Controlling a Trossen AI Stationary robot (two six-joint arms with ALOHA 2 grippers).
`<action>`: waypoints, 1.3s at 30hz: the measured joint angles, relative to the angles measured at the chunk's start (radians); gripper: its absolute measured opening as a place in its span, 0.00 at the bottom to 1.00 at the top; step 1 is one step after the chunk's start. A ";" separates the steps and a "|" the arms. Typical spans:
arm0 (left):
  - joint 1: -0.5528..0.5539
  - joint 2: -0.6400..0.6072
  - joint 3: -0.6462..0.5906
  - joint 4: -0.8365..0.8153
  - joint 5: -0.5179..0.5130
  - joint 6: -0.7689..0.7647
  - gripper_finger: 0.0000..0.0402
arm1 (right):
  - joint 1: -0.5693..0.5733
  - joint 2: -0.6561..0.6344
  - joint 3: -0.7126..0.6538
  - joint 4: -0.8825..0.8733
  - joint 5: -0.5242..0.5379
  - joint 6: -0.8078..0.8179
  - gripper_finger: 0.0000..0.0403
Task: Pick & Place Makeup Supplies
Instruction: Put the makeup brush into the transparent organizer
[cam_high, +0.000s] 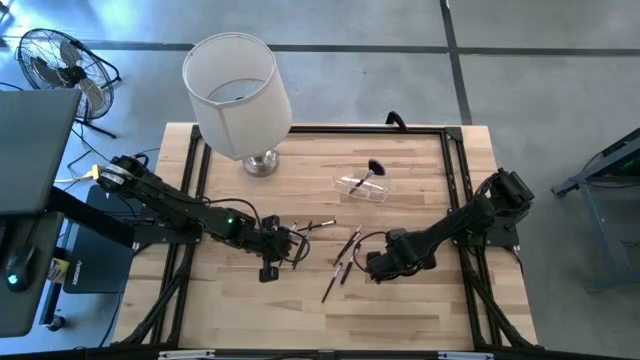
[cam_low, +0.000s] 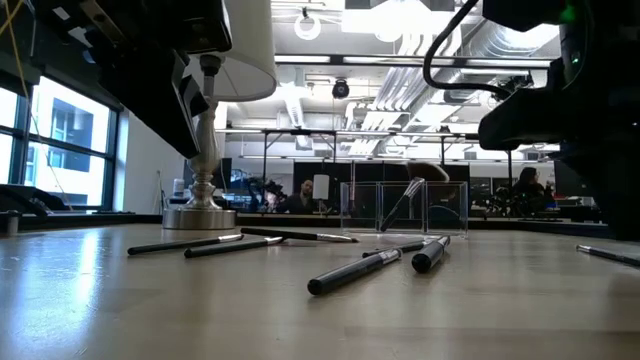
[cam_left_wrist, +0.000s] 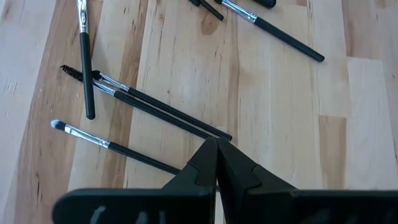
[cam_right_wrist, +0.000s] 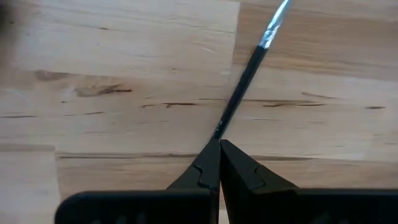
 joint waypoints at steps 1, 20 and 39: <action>0.000 0.000 0.000 0.000 0.000 0.001 0.00 | 0.000 0.000 0.000 0.000 0.002 0.000 0.00; 0.086 0.000 0.000 0.001 0.084 0.042 0.00 | 0.000 0.000 0.000 0.002 0.011 -0.024 0.00; 0.085 0.000 0.000 0.003 0.086 0.068 0.00 | 0.000 0.000 0.000 0.006 -0.001 0.024 0.37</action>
